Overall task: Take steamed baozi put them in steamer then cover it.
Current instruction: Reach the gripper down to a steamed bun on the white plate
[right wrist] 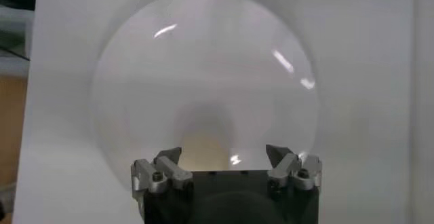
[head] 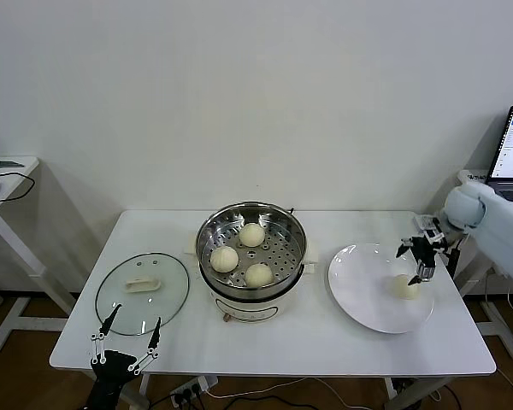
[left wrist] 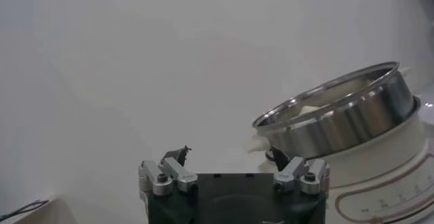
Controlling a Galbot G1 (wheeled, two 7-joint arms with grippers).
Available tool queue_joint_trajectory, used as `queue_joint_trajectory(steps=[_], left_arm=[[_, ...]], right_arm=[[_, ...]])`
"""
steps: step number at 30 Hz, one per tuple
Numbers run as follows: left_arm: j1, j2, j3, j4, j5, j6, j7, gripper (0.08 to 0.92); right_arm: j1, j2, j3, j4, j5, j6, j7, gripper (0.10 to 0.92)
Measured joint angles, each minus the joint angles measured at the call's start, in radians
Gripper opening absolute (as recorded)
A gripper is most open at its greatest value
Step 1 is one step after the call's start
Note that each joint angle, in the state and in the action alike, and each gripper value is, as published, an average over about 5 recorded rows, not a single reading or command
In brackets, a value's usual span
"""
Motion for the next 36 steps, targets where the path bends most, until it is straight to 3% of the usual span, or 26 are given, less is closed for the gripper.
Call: queue_joint_trajectory(steps=[18, 27, 36], left_arm=[[0.008, -0.001, -0.010, 0.006, 0.001, -0.009, -0.005, 0.823], [0.004, -0.002, -0.010, 0.008, 0.000, -0.007, -0.007, 0.823], [-0.005, 0.001, -0.018, 0.015, -0.002, -0.006, -0.007, 0.823]], right_arm=[[-0.076, 0.063, 0.020, -0.102, -0.007, -0.014, 0.064, 0.811], [-0.086, 0.069, 0.029, -0.108, -0.024, -0.014, 0.068, 0.684], [-0.057, 0.079, 0.038, -0.096, -0.045, -0.010, 0.035, 0.653]])
